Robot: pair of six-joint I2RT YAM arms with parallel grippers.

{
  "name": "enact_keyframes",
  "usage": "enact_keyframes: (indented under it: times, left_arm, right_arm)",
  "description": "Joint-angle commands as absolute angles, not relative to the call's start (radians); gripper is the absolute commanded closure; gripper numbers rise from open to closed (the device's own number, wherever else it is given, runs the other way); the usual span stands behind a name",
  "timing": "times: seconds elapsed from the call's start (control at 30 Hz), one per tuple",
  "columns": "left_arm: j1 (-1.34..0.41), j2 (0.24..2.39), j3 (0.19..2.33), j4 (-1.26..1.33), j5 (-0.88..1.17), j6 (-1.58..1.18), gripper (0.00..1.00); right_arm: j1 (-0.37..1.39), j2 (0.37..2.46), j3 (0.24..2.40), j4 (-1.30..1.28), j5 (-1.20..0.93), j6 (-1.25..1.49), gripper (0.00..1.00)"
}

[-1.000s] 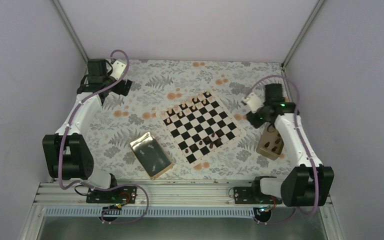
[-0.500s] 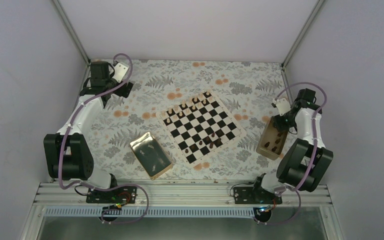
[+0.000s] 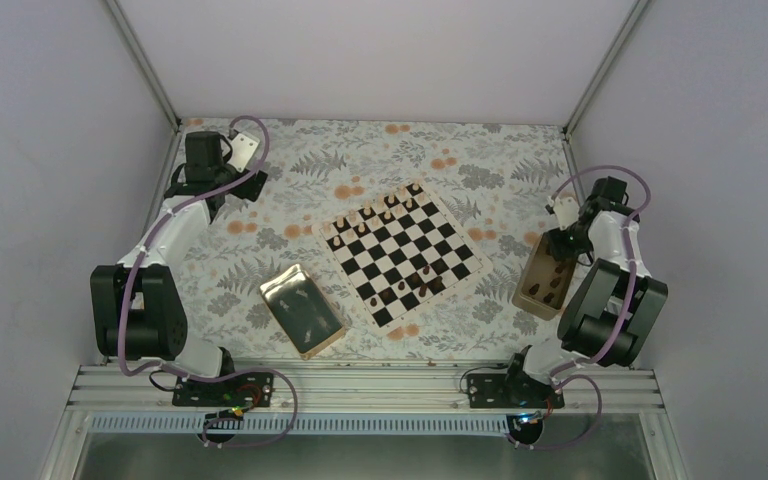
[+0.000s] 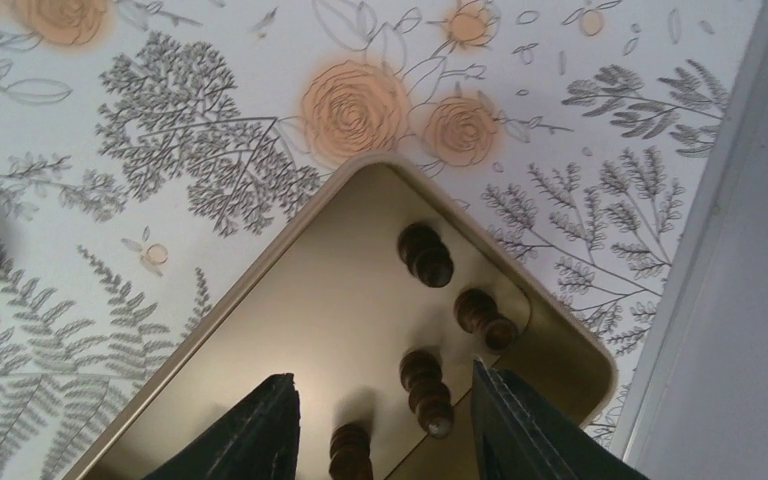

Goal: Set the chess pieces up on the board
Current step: Pick up the chess piece from the storage box.

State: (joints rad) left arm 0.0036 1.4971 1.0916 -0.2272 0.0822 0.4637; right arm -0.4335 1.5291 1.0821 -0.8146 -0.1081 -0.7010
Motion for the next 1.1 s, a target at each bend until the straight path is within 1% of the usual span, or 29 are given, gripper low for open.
enact_keyframes:
  times: [0.0,0.27,0.67,1.07]
  left_arm:
    - [0.002,1.499,1.093,-0.188,0.083,0.476,0.0]
    - [0.002,1.492,1.091,-0.202,0.091,0.46,0.0]
    - [0.002,1.483,1.094,-0.21,0.096,0.45,0.0]
    - [0.002,1.489,1.093,-0.21,0.093,0.446,0.0]
  right_arm:
    - [-0.442,1.516,1.057,-0.73,-0.087,-0.644,0.53]
    - [-0.442,1.527,0.945,-0.637,-0.098,-0.598,0.53]
    - [-0.443,1.482,0.84,-0.485,-0.101,-0.58,0.53]
    - [-0.443,1.488,0.836,-0.424,-0.114,-0.565,0.53]
